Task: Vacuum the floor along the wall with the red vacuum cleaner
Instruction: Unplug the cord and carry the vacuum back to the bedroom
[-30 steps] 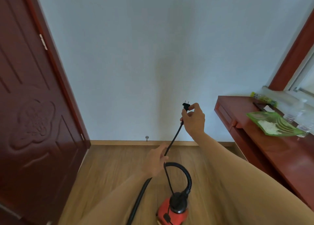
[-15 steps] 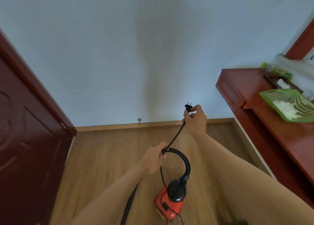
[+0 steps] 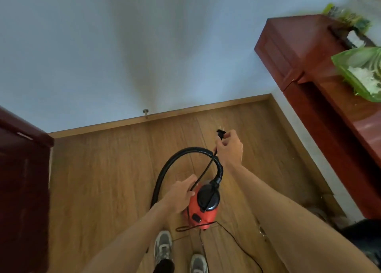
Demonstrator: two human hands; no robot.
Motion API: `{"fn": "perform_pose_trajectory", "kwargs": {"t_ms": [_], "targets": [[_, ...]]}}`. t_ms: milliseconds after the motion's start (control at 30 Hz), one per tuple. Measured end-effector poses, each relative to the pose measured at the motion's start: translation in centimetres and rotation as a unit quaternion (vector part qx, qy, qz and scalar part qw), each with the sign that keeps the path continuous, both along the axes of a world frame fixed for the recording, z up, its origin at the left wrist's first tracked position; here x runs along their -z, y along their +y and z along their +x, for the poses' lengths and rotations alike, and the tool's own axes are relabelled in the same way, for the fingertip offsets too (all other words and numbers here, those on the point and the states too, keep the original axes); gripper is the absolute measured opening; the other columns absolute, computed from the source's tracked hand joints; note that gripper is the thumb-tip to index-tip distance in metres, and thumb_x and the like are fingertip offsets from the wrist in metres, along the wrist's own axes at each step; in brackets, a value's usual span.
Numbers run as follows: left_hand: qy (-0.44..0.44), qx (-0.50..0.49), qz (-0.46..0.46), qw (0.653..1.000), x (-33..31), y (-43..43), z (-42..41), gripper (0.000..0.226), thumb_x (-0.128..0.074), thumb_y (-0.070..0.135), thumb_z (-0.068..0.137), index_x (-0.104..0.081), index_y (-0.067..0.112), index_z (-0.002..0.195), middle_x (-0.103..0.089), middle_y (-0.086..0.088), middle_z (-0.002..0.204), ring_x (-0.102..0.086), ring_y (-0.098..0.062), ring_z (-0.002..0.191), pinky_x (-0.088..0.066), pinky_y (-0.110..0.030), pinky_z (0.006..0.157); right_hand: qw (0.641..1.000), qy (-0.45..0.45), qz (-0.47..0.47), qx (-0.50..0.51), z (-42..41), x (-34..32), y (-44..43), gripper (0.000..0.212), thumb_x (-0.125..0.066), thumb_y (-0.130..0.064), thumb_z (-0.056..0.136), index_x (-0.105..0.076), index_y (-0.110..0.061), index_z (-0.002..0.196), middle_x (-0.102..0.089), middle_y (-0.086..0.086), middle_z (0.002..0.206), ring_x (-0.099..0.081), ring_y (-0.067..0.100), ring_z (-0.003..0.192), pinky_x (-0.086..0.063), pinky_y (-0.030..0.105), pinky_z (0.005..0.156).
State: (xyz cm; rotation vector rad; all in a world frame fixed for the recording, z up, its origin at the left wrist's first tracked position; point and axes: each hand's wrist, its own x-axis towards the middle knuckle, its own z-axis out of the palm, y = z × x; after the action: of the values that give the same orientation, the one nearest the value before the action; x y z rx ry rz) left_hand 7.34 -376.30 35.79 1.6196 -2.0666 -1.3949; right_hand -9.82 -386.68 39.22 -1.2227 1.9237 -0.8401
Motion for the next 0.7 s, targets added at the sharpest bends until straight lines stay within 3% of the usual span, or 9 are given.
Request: {"fn": "perform_pose_trajectory", "kwargs": {"t_ms": [200,300,367,433,533,700], "targets": [[0.019,0.038,0.039,0.998,6.9,-0.8,0.5,0.023,-0.052,0.004,0.097,-0.051,0.011,0.118,-0.061,0.003,0.089,-0.064,-0.025,0.088,-0.05,-0.041,0.082,0.997,0.003,0.061,0.04,-0.2,7.6,0.4,0.013,-0.061,-0.024,0.096,-0.051,-0.017,0.095,-0.071,0.009,0.076,-0.071,0.026,0.068,-0.059,0.052,0.066],[0.007,0.053,0.06,0.997,10.6,-0.4,0.5,0.024,-0.053,0.003,0.096,-0.049,0.005,0.12,-0.051,0.004,0.077,-0.059,-0.023,0.077,-0.045,-0.031,0.072,0.995,-0.003,0.082,0.063,-0.7,11.6,1.6,0.017,-0.062,-0.022,0.096,-0.048,-0.023,0.087,-0.07,0.01,0.073,-0.071,0.022,0.062,-0.059,0.05,0.061],[-0.005,0.051,0.081,0.995,13.2,0.1,0.2,0.026,-0.054,0.002,0.096,-0.048,0.004,0.122,-0.041,0.002,0.063,-0.052,-0.015,0.068,-0.033,-0.015,0.056,0.992,-0.014,0.102,0.075,-1.3,14.4,2.4,0.019,-0.062,-0.022,0.096,-0.047,-0.026,0.085,-0.07,0.008,0.071,-0.071,0.017,0.059,-0.061,0.047,0.061],[-0.009,0.058,0.103,0.993,16.2,0.7,-0.5,0.027,-0.054,0.003,0.097,-0.047,0.005,0.123,-0.038,0.005,0.058,-0.051,-0.009,0.063,-0.035,-0.011,0.053,0.989,-0.019,0.119,0.086,-2.1,17.8,3.1,0.02,-0.062,-0.021,0.096,-0.047,-0.028,0.085,-0.07,0.005,0.068,-0.07,0.013,0.057,-0.061,0.037,0.056],[-0.02,0.067,0.127,0.989,21.2,1.8,-1.8,0.029,-0.052,0.005,0.098,-0.046,0.007,0.126,-0.041,0.01,0.064,-0.045,-0.006,0.052,-0.034,-0.015,0.055,0.985,-0.021,0.14,0.103,-3.2,23.0,3.9,0.021,-0.063,-0.02,0.096,-0.047,-0.029,0.085,-0.068,0.001,0.064,-0.066,0.004,0.05,-0.049,0.016,0.043],[-0.037,0.05,0.156,0.986,28.6,3.8,-3.2,0.025,-0.051,0.008,0.098,-0.045,0.011,0.123,-0.037,0.009,0.063,-0.037,-0.006,0.051,-0.032,-0.022,0.052,0.978,-0.019,0.173,0.111,-4.6,30.9,5.2,0.015,-0.062,-0.019,0.096,-0.048,-0.022,0.09,-0.069,0.001,0.065,-0.063,0.002,0.048,-0.043,0.016,0.044]]}}
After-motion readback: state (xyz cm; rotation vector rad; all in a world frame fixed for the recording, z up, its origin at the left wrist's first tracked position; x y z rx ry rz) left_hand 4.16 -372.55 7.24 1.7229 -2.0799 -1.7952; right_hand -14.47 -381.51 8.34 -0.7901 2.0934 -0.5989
